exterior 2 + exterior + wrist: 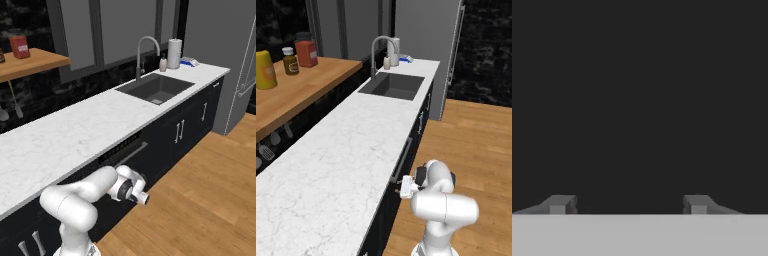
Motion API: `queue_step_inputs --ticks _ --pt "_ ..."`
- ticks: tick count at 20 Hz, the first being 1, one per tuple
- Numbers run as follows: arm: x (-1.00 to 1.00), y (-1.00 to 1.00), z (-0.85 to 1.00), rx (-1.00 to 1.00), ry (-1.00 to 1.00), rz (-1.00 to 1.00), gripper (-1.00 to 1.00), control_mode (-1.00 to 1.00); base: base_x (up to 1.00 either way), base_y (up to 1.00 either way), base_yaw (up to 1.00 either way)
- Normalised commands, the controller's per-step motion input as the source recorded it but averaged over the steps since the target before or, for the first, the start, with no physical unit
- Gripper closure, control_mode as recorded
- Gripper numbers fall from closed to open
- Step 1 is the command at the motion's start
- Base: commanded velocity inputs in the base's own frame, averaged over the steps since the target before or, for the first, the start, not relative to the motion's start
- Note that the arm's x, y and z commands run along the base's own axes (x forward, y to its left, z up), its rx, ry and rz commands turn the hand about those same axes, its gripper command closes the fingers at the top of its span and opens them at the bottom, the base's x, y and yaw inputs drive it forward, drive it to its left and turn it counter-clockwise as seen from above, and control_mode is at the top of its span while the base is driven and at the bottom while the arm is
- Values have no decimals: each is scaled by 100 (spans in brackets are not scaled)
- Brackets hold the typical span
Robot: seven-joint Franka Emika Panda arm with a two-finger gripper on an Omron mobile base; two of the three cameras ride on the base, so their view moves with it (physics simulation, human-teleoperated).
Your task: Pick up the cup and bowl from the counter, place them in the dishwasher, and close the dishwasher door.
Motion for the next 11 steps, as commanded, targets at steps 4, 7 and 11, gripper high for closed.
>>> queue_step_inputs --ticks 4,7,11 --pt "9 63 0 0 2 -3 -100 -100 0 0 0" --pt "0 52 -1 0 10 0 -100 -100 0 0 0" --pt "0 8 -12 0 10 0 -100 -100 0 0 0"
